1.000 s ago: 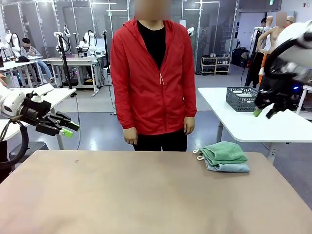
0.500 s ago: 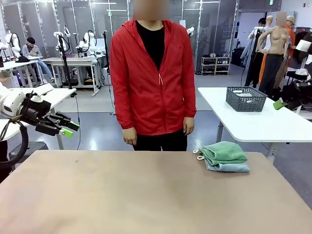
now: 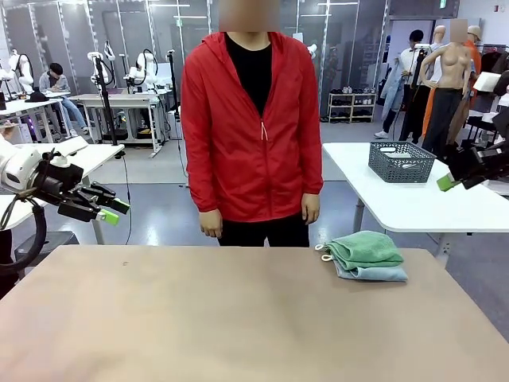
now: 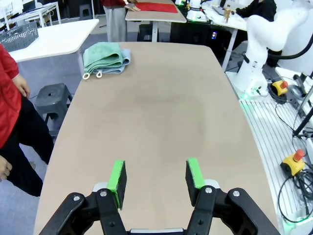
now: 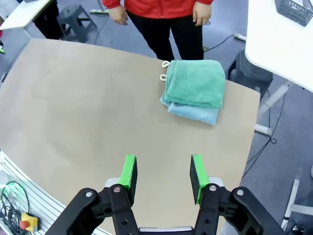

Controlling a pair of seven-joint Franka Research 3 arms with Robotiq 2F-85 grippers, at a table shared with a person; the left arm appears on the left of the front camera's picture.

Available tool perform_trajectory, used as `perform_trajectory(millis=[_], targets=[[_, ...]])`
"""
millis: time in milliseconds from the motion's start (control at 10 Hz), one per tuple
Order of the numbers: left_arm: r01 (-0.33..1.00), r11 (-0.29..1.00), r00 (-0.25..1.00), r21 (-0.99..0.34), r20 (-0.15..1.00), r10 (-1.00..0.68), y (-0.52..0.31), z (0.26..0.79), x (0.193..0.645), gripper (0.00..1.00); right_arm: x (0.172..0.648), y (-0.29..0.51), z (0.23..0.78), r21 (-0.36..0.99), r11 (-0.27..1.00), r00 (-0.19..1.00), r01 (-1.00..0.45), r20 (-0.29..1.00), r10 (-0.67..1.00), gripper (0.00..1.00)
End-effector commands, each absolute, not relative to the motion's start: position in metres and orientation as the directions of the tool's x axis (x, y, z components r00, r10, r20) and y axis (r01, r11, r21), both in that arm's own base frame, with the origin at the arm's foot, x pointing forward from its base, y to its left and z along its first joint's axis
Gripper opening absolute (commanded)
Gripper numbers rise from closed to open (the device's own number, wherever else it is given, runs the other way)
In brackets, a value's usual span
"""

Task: Fold the towels and place them in the basket.
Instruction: Stack the folded Towel with hook on the right side of the table.

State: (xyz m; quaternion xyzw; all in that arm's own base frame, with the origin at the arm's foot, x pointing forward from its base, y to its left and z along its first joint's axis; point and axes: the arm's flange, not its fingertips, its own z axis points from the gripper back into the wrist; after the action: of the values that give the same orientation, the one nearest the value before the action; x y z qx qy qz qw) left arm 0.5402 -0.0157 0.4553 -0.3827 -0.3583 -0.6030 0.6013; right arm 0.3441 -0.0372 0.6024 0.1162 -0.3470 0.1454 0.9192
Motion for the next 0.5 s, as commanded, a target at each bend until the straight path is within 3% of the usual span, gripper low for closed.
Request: perform_trajectory(millis=[0, 400], targets=[[0.999, -0.024, 0.027, -0.042, 0.893, -0.448, -0.016, 0.4581, 0.541, 0.63, 0.3439, -0.0379, 0.6042, 0.133, 0.932, 0.718, -0.338, 0.676, 0.164, 0.56], [0.999, -0.024, 0.027, -0.042, 0.893, -0.448, -0.016, 0.4581, 0.541, 0.63, 0.3439, -0.0379, 0.6042, 0.133, 0.932, 0.718, -0.338, 0.676, 0.164, 0.56]])
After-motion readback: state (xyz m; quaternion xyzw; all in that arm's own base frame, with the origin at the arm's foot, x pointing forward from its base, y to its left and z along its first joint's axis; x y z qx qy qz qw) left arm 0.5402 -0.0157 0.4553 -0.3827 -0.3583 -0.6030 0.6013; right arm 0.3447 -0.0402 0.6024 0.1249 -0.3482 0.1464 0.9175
